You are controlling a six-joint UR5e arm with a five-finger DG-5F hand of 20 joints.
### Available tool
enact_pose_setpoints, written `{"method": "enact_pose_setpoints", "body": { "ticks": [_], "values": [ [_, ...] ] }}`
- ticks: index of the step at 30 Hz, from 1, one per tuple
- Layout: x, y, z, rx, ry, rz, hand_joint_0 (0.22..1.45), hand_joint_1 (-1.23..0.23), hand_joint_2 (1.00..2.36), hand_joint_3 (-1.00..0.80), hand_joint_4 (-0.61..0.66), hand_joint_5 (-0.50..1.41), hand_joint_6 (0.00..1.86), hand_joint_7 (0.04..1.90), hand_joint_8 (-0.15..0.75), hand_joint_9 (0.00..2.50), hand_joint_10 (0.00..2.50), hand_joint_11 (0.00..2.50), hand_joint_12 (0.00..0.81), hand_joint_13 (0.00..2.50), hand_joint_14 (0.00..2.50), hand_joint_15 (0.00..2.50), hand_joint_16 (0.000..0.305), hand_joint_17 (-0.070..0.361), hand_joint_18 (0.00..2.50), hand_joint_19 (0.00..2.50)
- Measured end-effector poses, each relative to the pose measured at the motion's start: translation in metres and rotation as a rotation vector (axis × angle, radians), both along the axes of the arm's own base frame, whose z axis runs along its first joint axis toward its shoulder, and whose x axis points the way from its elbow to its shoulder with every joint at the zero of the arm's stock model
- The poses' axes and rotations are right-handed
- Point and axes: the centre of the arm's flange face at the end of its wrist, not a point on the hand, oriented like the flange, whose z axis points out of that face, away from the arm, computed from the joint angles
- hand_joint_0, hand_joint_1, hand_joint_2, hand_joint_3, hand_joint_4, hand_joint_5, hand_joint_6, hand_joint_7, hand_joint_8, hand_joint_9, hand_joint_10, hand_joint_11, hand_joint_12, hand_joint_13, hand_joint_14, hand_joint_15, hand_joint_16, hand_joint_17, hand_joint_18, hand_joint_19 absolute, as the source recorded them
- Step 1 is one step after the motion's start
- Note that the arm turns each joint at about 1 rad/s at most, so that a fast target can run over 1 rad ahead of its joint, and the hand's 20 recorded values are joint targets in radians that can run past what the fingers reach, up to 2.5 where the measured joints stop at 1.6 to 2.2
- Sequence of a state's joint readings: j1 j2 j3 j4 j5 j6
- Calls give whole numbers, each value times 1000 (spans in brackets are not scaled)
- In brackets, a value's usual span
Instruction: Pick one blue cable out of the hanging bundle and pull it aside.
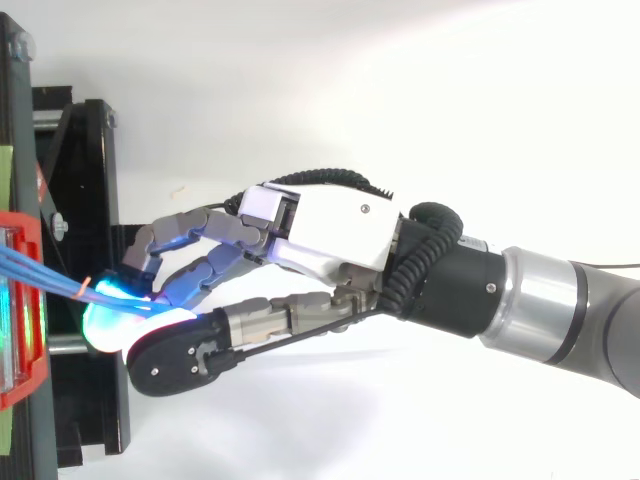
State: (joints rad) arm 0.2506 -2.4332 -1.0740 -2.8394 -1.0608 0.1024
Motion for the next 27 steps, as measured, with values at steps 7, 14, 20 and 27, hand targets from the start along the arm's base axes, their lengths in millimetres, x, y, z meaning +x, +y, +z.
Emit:
{"method": "enact_pose_setpoints", "body": {
  "ticks": [7, 14, 20, 27],
  "values": [
    [1, 0, 23, -28, 80, 10, 581, -620, 1013, -348, 141, -177, 844, 779, 246, 768, 15, 424, 256, 734, 16, 378, 44, 100, 519, 349],
    [-6, -2, 28, -47, 170, 13, 583, -623, 1012, -351, 164, -185, 871, 750, 245, 755, 16, 437, 258, 738, 16, 392, 44, 100, 520, 359],
    [-6, -3, 36, -48, 176, 20, 570, -616, 1010, -384, 180, -186, 871, 713, 249, 761, 14, 433, 261, 745, 16, 386, 45, 101, 526, 357],
    [-8, -5, 52, -57, 176, 21, 571, -606, 1010, -382, 172, -183, 866, 718, 252, 770, 14, 439, 259, 749, 16, 390, 45, 102, 530, 354]
  ]
}}
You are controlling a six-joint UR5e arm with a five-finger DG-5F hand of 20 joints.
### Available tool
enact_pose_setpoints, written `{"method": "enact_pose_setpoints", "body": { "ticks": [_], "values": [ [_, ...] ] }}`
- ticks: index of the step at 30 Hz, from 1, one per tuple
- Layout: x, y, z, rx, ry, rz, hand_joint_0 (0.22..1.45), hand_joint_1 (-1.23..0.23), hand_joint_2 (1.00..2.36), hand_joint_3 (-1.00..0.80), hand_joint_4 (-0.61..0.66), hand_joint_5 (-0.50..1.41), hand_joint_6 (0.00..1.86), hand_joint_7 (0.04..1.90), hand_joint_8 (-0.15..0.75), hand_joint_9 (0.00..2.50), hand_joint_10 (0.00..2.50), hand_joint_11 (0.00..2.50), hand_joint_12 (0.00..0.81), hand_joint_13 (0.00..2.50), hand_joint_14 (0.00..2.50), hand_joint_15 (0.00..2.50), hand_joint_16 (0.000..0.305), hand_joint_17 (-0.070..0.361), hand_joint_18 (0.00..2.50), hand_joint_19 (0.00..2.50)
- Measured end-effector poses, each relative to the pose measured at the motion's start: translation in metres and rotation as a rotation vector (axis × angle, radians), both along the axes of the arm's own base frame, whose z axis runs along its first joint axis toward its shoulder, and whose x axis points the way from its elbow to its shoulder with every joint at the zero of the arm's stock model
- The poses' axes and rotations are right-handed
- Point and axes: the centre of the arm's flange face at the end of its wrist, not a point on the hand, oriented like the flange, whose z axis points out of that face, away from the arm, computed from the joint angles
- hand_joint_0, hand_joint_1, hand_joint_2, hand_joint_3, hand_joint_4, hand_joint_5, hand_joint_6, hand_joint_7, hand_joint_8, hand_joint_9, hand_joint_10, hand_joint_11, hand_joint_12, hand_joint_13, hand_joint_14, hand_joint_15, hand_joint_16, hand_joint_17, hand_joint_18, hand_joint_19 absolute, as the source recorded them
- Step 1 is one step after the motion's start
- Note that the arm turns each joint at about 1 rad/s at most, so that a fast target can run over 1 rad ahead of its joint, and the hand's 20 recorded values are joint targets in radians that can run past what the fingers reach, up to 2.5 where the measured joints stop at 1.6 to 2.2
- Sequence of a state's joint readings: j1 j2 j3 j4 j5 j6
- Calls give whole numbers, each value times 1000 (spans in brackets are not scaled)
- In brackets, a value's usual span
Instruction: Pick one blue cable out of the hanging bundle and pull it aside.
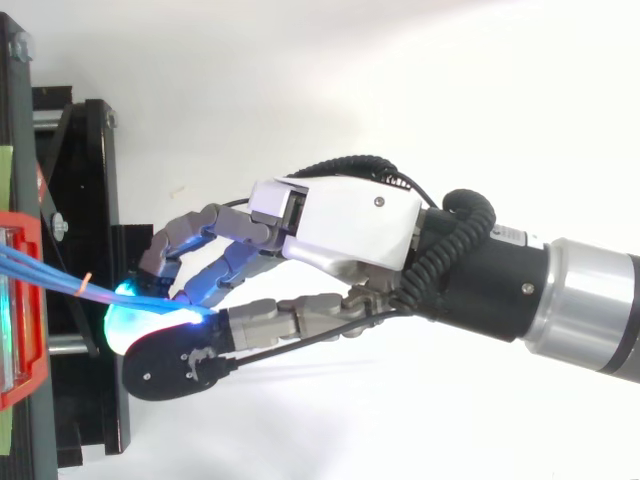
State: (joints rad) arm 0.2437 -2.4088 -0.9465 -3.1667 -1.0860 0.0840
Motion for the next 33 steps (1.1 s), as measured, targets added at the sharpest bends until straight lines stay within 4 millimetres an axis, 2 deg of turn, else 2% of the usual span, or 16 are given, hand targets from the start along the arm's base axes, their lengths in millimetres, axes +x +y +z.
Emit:
{"method": "enact_pose_setpoints", "body": {
  "ticks": [14, 27, 33],
  "values": [
    [5, -6, 37, -27, 5, -2, 578, -596, 1012, -362, 159, -178, 865, 738, 251, 788, 14, 442, 258, 751, 17, 383, 45, 102, 535, 359],
    [10, -12, 54, -48, -14, 17, 595, -656, 1018, -229, 112, -190, 912, 730, 247, 762, 17, 492, 261, 750, 18, 407, 45, 102, 540, 374],
    [10, -15, 55, -51, -14, 16, 600, -679, 1019, -244, 130, -192, 945, 681, 248, 789, 19, 534, 259, 761, 17, 420, 45, 102, 549, 375]
  ]
}}
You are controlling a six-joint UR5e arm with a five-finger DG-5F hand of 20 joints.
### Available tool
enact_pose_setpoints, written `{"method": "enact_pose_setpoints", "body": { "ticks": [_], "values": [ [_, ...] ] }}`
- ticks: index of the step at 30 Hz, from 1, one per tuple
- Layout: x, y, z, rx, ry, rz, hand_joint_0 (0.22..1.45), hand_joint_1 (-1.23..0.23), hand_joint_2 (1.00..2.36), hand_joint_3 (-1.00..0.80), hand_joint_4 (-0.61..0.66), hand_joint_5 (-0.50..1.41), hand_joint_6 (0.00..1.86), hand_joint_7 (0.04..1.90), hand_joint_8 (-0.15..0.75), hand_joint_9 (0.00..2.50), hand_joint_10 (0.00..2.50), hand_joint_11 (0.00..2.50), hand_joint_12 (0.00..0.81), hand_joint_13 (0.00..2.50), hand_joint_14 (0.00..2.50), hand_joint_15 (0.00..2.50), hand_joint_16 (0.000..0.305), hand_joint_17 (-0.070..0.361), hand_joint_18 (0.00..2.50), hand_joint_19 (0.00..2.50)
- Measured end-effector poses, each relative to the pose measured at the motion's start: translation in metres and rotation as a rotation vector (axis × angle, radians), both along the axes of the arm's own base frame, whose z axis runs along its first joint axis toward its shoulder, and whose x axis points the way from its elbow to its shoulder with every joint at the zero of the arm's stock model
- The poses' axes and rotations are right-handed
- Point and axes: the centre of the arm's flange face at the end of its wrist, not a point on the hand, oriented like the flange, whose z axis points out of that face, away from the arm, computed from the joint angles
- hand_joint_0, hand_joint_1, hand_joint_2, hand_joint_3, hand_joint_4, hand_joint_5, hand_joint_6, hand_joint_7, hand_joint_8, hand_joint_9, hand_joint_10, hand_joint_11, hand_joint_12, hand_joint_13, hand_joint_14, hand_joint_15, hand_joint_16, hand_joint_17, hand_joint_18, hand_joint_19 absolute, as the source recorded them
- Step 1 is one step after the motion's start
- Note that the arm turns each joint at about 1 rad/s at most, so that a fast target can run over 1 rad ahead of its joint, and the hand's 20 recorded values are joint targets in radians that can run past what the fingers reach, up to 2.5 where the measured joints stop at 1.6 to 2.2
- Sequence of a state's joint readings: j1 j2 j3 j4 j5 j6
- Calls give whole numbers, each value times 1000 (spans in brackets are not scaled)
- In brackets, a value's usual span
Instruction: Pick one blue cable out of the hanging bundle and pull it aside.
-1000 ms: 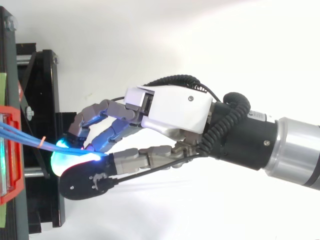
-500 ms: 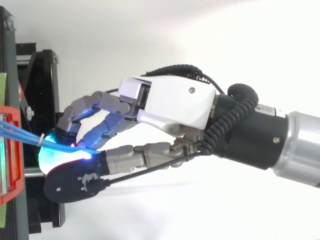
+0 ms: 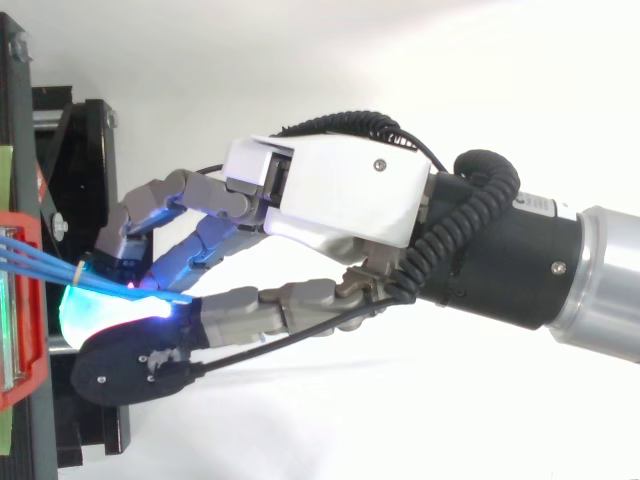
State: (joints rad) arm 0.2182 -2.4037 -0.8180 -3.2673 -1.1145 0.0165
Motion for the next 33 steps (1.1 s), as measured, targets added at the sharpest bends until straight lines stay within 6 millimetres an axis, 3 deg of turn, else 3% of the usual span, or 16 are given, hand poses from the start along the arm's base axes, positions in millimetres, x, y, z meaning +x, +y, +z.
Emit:
{"method": "enact_pose_setpoints", "body": {
  "ticks": [7, 15, 26, 33],
  "values": [
    [0, -2, 0, 0, 0, -2, 552, -597, 1010, -385, 168, -173, 884, 697, 257, 855, 16, 530, 262, 789, 18, 428, 46, 104, 566, 385],
    [0, -6, -1, -2, 1, -7, 542, -547, 1007, -418, 172, -163, 829, 718, 260, 864, 18, 516, 265, 793, 19, 422, 47, 105, 573, 383],
    [-4, -16, -41, -20, -14, -12, 545, -544, 1006, -420, 167, -156, 807, 744, 264, 877, 18, 503, 264, 799, 18, 418, 47, 105, 576, 391],
    [-1, -20, -43, -12, -40, -7, 566, -558, 1010, -388, 150, -157, 814, 760, 261, 876, 18, 504, 260, 797, 17, 421, 46, 103, 572, 384]
  ]
}}
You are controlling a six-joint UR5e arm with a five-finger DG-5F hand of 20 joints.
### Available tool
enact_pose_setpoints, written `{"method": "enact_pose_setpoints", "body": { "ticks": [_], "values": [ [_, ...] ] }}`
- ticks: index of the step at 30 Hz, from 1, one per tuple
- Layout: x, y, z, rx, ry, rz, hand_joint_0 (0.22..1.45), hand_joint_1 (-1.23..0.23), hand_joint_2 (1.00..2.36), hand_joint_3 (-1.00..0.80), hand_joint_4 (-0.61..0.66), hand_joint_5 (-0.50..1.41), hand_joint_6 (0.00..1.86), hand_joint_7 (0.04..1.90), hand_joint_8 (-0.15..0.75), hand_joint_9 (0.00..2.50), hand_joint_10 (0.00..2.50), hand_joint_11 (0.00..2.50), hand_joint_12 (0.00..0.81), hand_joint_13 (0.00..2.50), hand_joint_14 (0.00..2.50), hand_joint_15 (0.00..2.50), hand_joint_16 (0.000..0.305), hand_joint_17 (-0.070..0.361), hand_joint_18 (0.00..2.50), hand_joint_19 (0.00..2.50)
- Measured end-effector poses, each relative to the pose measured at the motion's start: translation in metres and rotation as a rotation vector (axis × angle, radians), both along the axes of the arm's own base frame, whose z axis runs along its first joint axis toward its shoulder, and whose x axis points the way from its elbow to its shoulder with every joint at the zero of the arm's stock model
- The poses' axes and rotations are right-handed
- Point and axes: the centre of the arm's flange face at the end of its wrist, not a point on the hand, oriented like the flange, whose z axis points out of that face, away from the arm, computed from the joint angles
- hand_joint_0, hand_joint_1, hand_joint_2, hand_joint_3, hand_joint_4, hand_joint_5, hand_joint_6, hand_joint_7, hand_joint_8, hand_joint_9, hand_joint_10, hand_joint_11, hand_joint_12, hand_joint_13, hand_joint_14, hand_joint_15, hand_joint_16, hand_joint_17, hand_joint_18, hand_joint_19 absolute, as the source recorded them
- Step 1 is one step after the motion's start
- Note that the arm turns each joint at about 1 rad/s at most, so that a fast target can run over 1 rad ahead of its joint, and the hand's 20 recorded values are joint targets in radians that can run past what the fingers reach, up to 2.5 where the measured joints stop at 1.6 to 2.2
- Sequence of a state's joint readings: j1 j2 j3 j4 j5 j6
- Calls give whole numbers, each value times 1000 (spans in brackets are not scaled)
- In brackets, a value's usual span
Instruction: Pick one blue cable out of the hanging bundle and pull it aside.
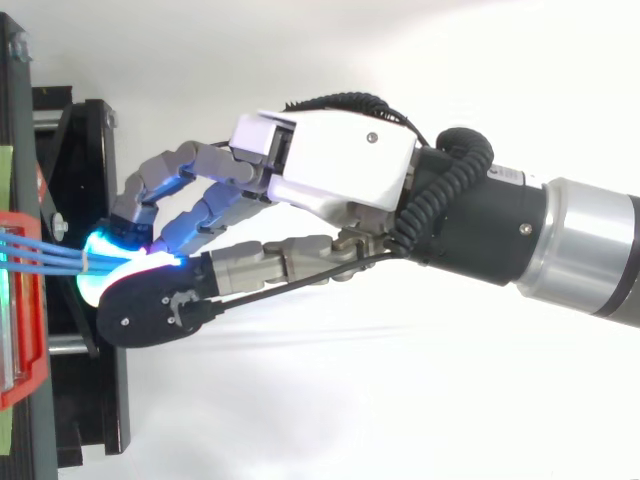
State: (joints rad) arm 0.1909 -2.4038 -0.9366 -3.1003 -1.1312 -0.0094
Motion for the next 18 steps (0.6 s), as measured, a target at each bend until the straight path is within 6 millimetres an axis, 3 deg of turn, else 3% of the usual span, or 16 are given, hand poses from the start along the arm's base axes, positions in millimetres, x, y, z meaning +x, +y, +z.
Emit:
{"method": "enact_pose_setpoints", "body": {
  "ticks": [18],
  "values": [
    [4, -3, 24, 2, 2, 15, 585, -631, 1020, -147, 86, -182, 949, 701, 253, 835, 17, 569, 259, 787, 20, 443, 46, 103, 572, 388]
  ]
}}
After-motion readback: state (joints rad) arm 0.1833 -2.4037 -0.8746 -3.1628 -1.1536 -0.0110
